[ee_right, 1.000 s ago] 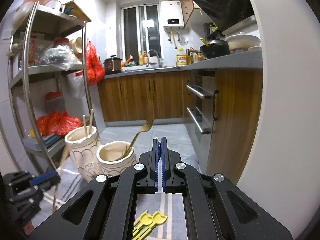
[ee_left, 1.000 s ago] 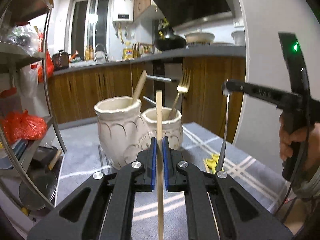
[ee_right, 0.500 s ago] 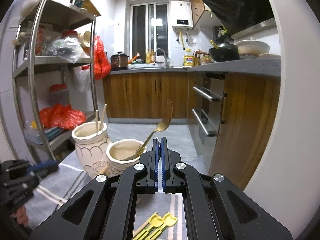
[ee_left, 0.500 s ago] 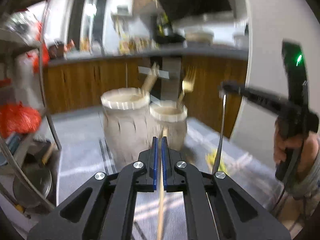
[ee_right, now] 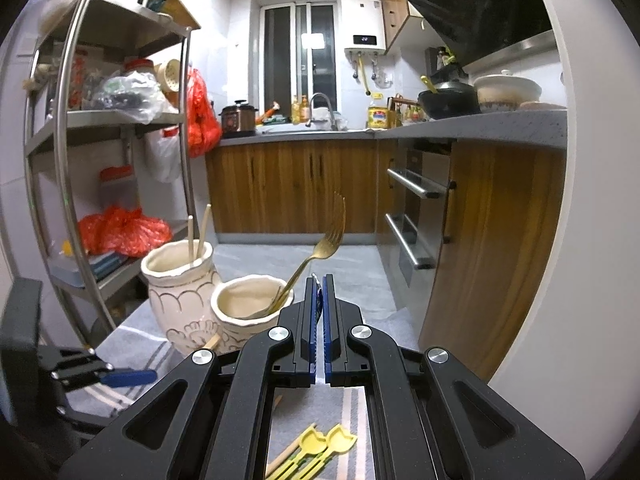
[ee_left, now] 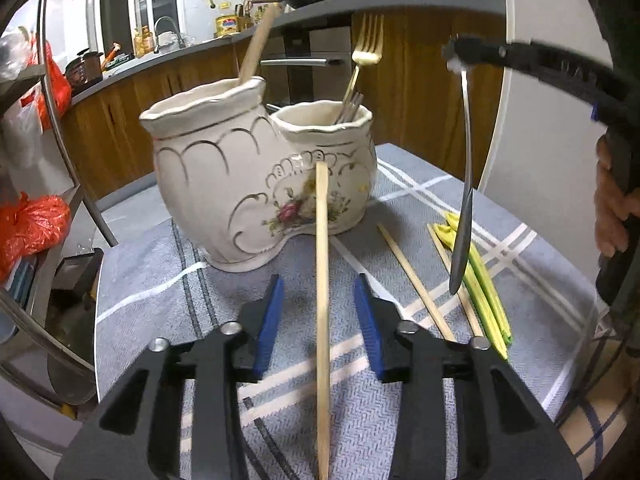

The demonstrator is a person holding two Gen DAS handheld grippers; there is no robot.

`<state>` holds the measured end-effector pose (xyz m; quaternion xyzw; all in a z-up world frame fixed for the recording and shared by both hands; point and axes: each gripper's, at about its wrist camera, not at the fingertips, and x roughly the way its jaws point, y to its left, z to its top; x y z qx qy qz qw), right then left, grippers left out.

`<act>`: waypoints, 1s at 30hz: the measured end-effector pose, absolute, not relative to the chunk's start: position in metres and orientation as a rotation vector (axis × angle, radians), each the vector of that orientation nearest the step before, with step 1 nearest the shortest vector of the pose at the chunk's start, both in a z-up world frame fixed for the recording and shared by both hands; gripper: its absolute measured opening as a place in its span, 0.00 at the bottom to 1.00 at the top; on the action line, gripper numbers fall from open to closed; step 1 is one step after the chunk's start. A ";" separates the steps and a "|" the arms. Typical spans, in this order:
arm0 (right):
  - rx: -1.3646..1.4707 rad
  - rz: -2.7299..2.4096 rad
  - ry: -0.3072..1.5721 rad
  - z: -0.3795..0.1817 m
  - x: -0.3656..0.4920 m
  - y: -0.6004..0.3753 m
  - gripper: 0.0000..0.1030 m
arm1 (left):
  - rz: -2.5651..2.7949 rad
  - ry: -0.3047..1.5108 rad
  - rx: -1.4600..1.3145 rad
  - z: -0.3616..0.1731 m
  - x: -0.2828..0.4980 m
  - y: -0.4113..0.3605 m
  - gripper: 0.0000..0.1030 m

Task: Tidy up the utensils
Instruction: 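Carry the silver spoon and chopstick up over the ceramic holder with both tools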

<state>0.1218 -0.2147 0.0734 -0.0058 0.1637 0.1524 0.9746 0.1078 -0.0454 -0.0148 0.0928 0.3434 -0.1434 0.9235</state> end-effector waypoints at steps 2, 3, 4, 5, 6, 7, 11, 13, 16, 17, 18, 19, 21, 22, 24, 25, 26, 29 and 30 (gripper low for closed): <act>-0.008 0.306 0.326 0.074 0.120 -0.216 0.03 | -0.291 0.714 0.205 -0.016 0.110 -0.047 0.05; -0.006 0.304 0.322 0.075 0.120 -0.216 0.03 | -0.291 0.710 0.204 -0.015 0.110 -0.047 0.06; -0.005 0.302 0.320 0.075 0.120 -0.217 0.03 | -0.293 0.707 0.204 -0.014 0.110 -0.046 0.06; -0.004 0.299 0.319 0.076 0.119 -0.217 0.03 | -0.294 0.698 0.202 -0.012 0.109 -0.044 0.05; -0.001 0.296 0.315 0.078 0.119 -0.218 0.03 | -0.302 0.672 0.188 -0.008 0.106 -0.041 0.06; 0.001 0.294 0.311 0.080 0.118 -0.218 0.03 | -0.314 0.649 0.173 -0.004 0.103 -0.038 0.05; -0.008 0.258 0.273 0.094 0.119 -0.216 0.03 | -0.329 0.498 0.108 0.021 0.089 -0.021 0.06; -0.013 0.248 0.251 0.105 0.124 -0.211 0.03 | -0.317 0.408 0.055 0.036 0.085 -0.009 0.06; -0.016 0.245 0.223 0.117 0.132 -0.205 0.03 | -0.273 0.323 -0.001 0.055 0.089 0.007 0.05; -0.020 0.239 0.215 0.120 0.136 -0.202 0.03 | -0.263 0.300 -0.012 0.061 0.092 0.010 0.06; -0.025 0.230 0.204 0.124 0.141 -0.200 0.03 | -0.252 0.267 -0.025 0.070 0.095 0.015 0.05; -0.023 0.224 0.195 0.127 0.144 -0.199 0.03 | -0.245 0.243 -0.037 0.077 0.100 0.019 0.05; -0.012 0.213 0.178 0.133 0.151 -0.198 0.03 | -0.237 0.215 -0.066 0.090 0.112 0.025 0.05; -0.003 0.209 0.166 0.136 0.155 -0.198 0.03 | -0.237 0.203 -0.083 0.096 0.121 0.027 0.05; 0.021 0.201 0.150 0.141 0.163 -0.199 0.03 | -0.230 0.182 -0.102 0.106 0.137 0.029 0.05; 0.045 0.201 0.136 0.144 0.167 -0.200 0.03 | -0.232 0.169 -0.112 0.109 0.144 0.030 0.05; 0.052 0.198 0.126 0.146 0.170 -0.201 0.03 | -0.230 0.154 -0.121 0.112 0.151 0.030 0.05; 0.035 0.169 0.088 0.149 0.178 -0.197 0.03 | -0.209 0.134 -0.106 0.114 0.171 0.026 0.05; 0.026 0.164 0.081 0.148 0.180 -0.194 0.03 | -0.194 0.129 -0.094 0.113 0.179 0.024 0.05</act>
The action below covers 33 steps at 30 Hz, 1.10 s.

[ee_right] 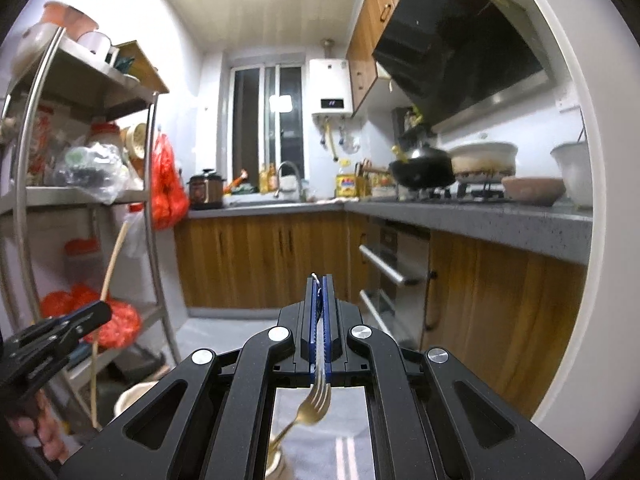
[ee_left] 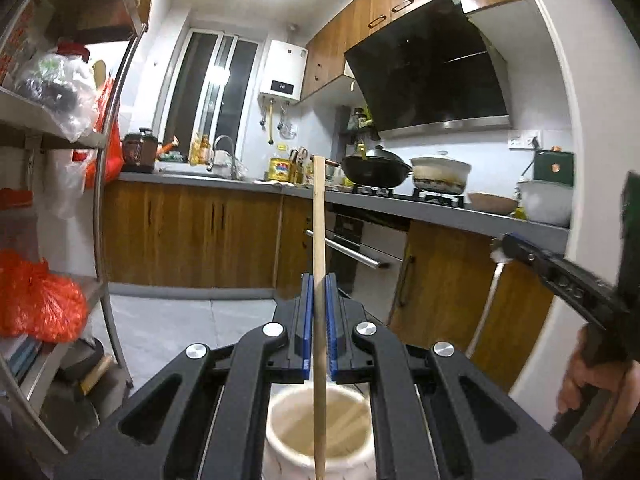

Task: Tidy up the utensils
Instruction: 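Carry the silver spoon and chopstick up over the ceramic holder with both tools, then open the left tool to drop the chopstick in while the right drops the spoon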

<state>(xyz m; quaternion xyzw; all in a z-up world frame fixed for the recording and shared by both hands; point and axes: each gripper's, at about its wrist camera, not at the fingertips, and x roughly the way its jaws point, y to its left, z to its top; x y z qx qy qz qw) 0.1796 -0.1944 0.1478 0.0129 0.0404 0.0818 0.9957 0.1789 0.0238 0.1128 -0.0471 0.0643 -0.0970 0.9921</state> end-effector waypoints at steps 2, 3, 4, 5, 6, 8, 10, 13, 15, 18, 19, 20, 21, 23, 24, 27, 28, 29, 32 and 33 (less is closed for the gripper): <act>0.001 0.175 0.086 0.142 0.186 -0.189 0.03 | -0.177 0.125 -0.087 0.110 0.192 0.021 0.05; -0.016 0.192 0.101 0.137 0.191 -0.185 0.03 | -0.169 0.119 -0.088 0.106 0.197 0.019 0.05; -0.028 0.203 0.111 0.133 0.193 -0.182 0.03 | -0.161 0.118 -0.090 0.103 0.202 0.017 0.05; -0.042 0.217 0.124 0.130 0.196 -0.177 0.03 | -0.152 0.121 -0.091 0.100 0.207 0.017 0.05; -0.058 0.232 0.136 0.126 0.199 -0.174 0.03 | -0.145 0.140 -0.089 0.095 0.216 0.015 0.05; -0.097 0.262 0.158 0.119 0.202 -0.166 0.03 | -0.142 0.171 -0.093 0.086 0.222 0.015 0.06; -0.140 0.288 0.173 0.114 0.204 -0.160 0.03 | -0.152 0.200 -0.110 0.077 0.223 0.019 0.05; -0.201 0.333 0.194 0.108 0.205 -0.150 0.03 | -0.157 0.241 -0.123 0.068 0.215 0.025 0.06; -0.226 0.350 0.200 0.104 0.205 -0.143 0.03 | -0.145 0.274 -0.119 0.064 0.210 0.029 0.05; -0.269 0.374 0.217 0.096 0.206 -0.132 0.03 | -0.136 0.321 -0.114 0.057 0.203 0.033 0.06; -0.276 0.378 0.224 0.094 0.208 -0.129 0.03 | -0.134 0.331 -0.113 0.056 0.202 0.034 0.06; -0.281 0.383 0.229 0.091 0.208 -0.127 0.03 | -0.131 0.339 -0.109 0.054 0.202 0.035 0.06; -0.281 0.387 0.235 0.090 0.211 -0.125 0.03 | -0.129 0.349 -0.098 0.053 0.202 0.035 0.06; -0.279 0.401 0.247 0.086 0.214 -0.122 0.03 | -0.128 0.361 -0.075 0.052 0.202 0.033 0.06; -0.278 0.403 0.250 0.085 0.216 -0.121 0.04 | -0.128 0.361 -0.058 0.051 0.202 0.031 0.06; -0.280 0.404 0.256 0.078 0.220 -0.116 0.04 | -0.123 0.345 -0.024 0.050 0.199 0.025 0.06; -0.279 0.404 0.258 0.077 0.221 -0.115 0.04 | -0.121 0.341 -0.016 0.049 0.199 0.024 0.06; -0.276 0.405 0.262 0.076 0.222 -0.115 0.04 | -0.121 0.342 -0.012 0.048 0.199 0.023 0.06; -0.264 0.405 0.270 0.072 0.227 -0.114 0.04 | -0.122 0.337 -0.008 0.047 0.199 0.022 0.07; -0.254 0.406 0.269 0.071 0.228 -0.115 0.04 | -0.122 0.335 -0.007 0.047 0.198 0.022 0.08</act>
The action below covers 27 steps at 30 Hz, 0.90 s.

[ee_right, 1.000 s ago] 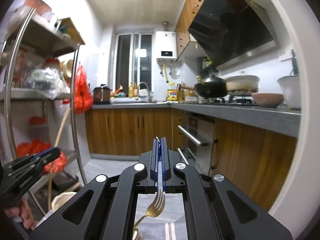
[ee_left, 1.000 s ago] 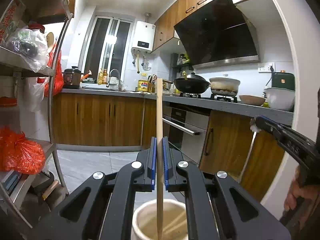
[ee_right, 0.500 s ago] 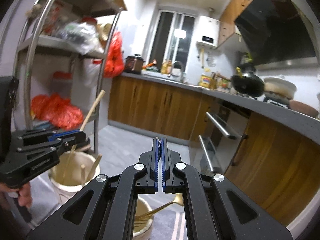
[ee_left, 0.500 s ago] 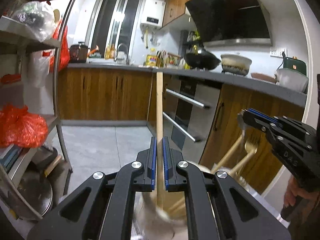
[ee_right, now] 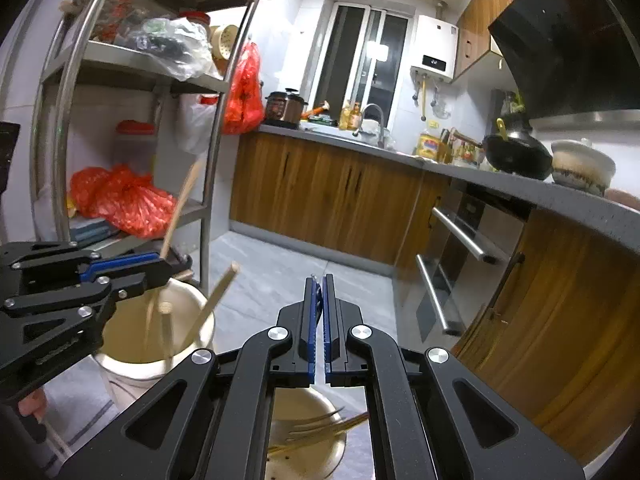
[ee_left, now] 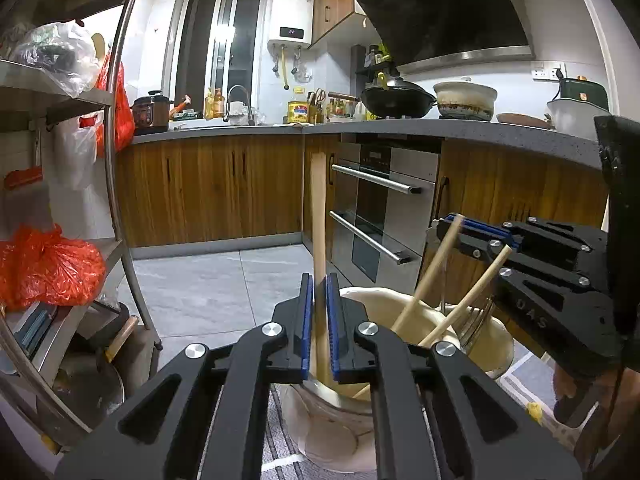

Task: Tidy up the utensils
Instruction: 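Open the left tool to drop the chopstick in while the right drops the spoon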

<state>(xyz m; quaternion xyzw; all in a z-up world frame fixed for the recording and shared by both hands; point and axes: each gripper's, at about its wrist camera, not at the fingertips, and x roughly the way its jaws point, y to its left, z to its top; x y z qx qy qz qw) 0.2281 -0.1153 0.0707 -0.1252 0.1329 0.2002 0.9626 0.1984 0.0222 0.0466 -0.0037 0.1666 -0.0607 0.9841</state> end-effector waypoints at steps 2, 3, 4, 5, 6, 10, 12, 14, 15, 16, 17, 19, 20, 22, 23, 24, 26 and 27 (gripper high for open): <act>-0.233 0.410 0.273 0.070 0.230 -0.117 0.04 | -0.127 0.331 -0.009 0.046 0.198 0.022 0.14; -0.223 0.411 0.275 0.070 0.231 -0.118 0.04 | -0.126 0.328 -0.010 0.046 0.197 0.023 0.16; -0.220 0.412 0.276 0.070 0.232 -0.118 0.04 | -0.127 0.326 -0.011 0.046 0.197 0.023 0.18; -0.217 0.414 0.276 0.071 0.232 -0.119 0.04 | -0.127 0.325 -0.013 0.046 0.196 0.023 0.18; -0.211 0.419 0.275 0.071 0.232 -0.119 0.05 | -0.128 0.324 -0.016 0.046 0.196 0.024 0.19; -0.148 0.453 0.242 0.079 0.225 -0.128 0.15 | -0.128 0.315 -0.031 0.050 0.192 0.027 0.28; -0.115 0.461 0.222 0.084 0.221 -0.132 0.17 | -0.128 0.309 -0.033 0.053 0.188 0.027 0.30; -0.095 0.464 0.210 0.087 0.218 -0.136 0.25 | -0.127 0.307 -0.032 0.055 0.183 0.027 0.34; -0.091 0.461 0.208 0.089 0.216 -0.137 0.31 | -0.126 0.307 -0.031 0.056 0.181 0.027 0.38; -0.081 0.457 0.202 0.091 0.214 -0.140 0.35 | -0.125 0.309 -0.030 0.057 0.178 0.027 0.40; -0.072 0.454 0.200 0.092 0.212 -0.141 0.37 | -0.124 0.313 -0.029 0.057 0.175 0.026 0.43; -0.046 0.451 0.195 0.096 0.208 -0.147 0.50 | -0.121 0.317 -0.025 0.058 0.170 0.026 0.45; -0.032 0.450 0.192 0.098 0.206 -0.151 0.54 | -0.118 0.318 -0.023 0.059 0.166 0.025 0.49; -0.005 0.450 0.185 0.102 0.201 -0.157 0.70 | -0.113 0.316 -0.020 0.060 0.160 0.026 0.54; 0.005 0.451 0.184 0.104 0.199 -0.159 0.74 | -0.110 0.316 -0.019 0.060 0.157 0.026 0.55; 0.018 0.451 0.180 0.106 0.196 -0.162 0.81 | -0.107 0.318 -0.017 0.061 0.154 0.026 0.59; 0.030 0.448 0.168 0.110 0.190 -0.168 0.90 | -0.097 0.319 -0.014 0.063 0.149 0.025 0.66; 0.036 0.445 0.158 0.112 0.186 -0.171 0.93 | -0.093 0.317 -0.013 0.064 0.147 0.026 0.70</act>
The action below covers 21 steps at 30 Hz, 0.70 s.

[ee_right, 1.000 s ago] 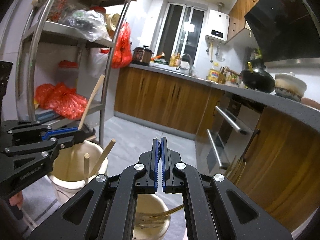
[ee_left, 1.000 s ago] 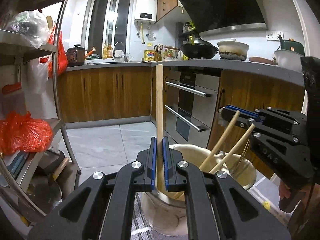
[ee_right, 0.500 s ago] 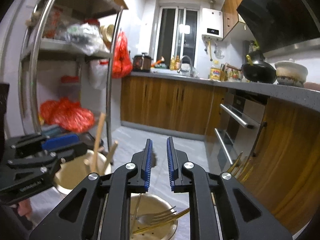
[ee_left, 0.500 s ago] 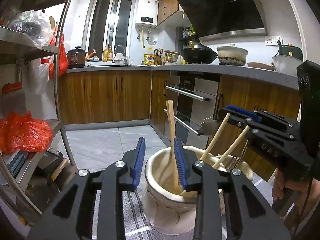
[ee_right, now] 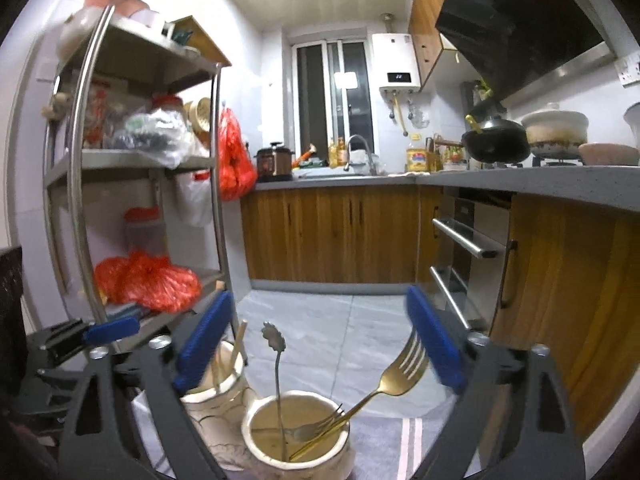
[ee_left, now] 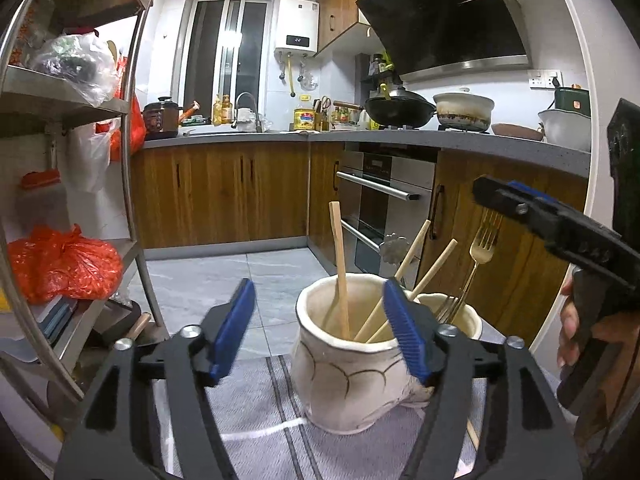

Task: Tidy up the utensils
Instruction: 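Open the left tool to drop the chopstick in while the right drops the spoon, then withdraw both tools and bring the open right tool over the yellow spoons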

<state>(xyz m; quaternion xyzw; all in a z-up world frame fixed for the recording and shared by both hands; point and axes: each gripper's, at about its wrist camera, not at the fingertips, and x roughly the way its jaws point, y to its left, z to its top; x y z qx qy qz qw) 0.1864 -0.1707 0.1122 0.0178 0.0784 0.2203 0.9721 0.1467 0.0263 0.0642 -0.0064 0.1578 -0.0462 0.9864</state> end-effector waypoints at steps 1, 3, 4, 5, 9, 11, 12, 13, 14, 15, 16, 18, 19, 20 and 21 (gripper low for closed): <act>0.043 0.442 0.151 0.114 0.183 -0.174 0.95 | -0.087 0.315 -0.012 0.066 0.144 0.026 0.72; 0.065 0.438 0.143 0.118 0.179 -0.180 0.95 | -0.076 0.308 -0.013 0.069 0.138 0.027 0.84; 0.074 0.436 0.142 0.119 0.177 -0.183 0.95 | -0.072 0.302 -0.015 0.071 0.134 0.028 0.87; 0.088 0.431 0.140 0.120 0.174 -0.187 0.95 | -0.069 0.297 -0.016 0.072 0.131 0.028 0.93; 0.120 0.405 0.158 0.121 0.169 -0.197 0.95 | -0.056 0.283 0.001 0.077 0.116 0.024 0.95; 0.129 0.397 0.171 0.119 0.166 -0.201 0.95 | -0.051 0.289 0.014 0.078 0.113 0.020 0.95; 0.134 0.395 0.179 0.118 0.165 -0.203 0.95 | -0.051 0.291 0.018 0.078 0.110 0.019 0.95; 0.135 0.391 0.185 0.118 0.164 -0.204 0.95 | -0.052 0.292 0.023 0.076 0.108 0.018 0.95; 0.134 0.387 0.192 0.118 0.163 -0.205 0.95 | -0.052 0.294 0.026 0.075 0.106 0.017 0.95; 0.132 0.379 0.203 0.116 0.160 -0.207 0.95 | -0.051 0.300 0.030 0.074 0.103 0.016 0.95; 0.127 0.372 0.207 0.115 0.157 -0.208 0.95 | -0.052 0.307 0.030 0.072 0.102 0.014 0.95; 0.109 0.360 0.219 0.112 0.153 -0.209 0.95 | -0.060 0.323 0.021 0.069 0.100 0.013 0.95; 0.099 0.352 0.225 0.110 0.150 -0.211 0.95 | -0.066 0.329 0.016 0.067 0.098 0.013 0.95; 0.094 0.348 0.229 0.108 0.147 -0.212 0.95 | -0.073 0.339 0.011 0.064 0.097 0.012 0.95; 0.092 0.344 0.237 0.106 0.145 -0.213 0.95 | -0.078 0.345 0.011 0.062 0.096 0.010 0.95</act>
